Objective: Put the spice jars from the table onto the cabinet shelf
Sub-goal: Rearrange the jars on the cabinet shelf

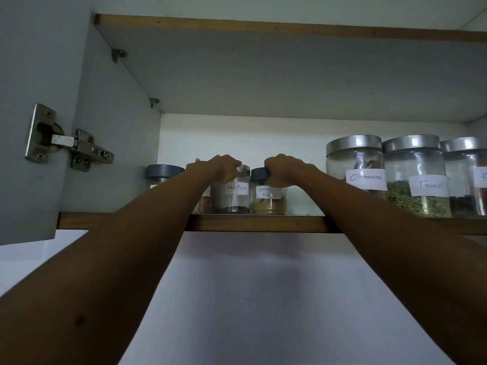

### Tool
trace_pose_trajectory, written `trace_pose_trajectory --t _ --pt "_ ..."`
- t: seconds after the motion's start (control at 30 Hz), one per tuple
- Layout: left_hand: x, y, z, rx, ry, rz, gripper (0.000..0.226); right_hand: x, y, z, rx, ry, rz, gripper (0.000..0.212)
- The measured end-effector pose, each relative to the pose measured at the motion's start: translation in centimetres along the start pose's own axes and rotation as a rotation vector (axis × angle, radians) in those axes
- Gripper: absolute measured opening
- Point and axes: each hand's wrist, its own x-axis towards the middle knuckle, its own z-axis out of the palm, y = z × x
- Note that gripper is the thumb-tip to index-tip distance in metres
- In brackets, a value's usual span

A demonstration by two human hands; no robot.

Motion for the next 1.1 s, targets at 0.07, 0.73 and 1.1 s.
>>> trace_pose_trajectory --t 0.07,0.73,1.1 --pt "0.1 0.1 0.1 -0.030 0.002 0.027 0.047 0.2 0.3 0.2 0.021 0.009 -0.001 0.027" --pt "-3.8 -0.1 -2.2 0.295 0.136 0.058 0.059 -0.8 -0.1 0.4 -0.100 0.288 -0.075 0.025" --pt "-11.6 5.7 -9.8 0.387 0.497 0.317 0.032 -6.6 -2.3 -5.2 -0.158 0.615 -0.253 0.022"
